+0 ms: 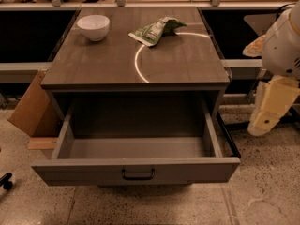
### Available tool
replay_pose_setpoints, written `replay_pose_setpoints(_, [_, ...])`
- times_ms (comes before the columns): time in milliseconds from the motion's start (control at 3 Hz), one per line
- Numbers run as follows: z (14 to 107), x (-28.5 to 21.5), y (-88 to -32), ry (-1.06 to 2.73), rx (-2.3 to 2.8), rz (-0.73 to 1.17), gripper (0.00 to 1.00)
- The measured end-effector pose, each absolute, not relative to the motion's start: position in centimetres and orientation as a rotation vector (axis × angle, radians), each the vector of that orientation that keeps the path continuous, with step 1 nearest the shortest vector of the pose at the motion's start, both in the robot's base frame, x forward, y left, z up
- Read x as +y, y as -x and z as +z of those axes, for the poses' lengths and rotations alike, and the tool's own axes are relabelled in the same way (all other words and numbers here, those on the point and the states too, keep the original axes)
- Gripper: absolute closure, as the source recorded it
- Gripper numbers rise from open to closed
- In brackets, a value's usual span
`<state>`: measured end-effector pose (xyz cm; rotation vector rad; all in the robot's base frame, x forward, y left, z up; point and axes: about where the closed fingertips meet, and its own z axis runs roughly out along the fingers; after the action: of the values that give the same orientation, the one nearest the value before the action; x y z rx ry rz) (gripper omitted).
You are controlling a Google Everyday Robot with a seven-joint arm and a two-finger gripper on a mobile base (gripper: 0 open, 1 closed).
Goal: Close top drawer
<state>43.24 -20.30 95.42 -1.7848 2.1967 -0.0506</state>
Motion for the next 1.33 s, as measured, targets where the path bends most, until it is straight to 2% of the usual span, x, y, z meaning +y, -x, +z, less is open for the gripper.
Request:
replay_pose_setpoints(1000, [84.0,-15.5,-39.6,1.978,2.122,0.215,0.00])
replay_pose_setpoints(1333, [83.4,-15.6,-38.6,1.977,2.108,0.219,0.02])
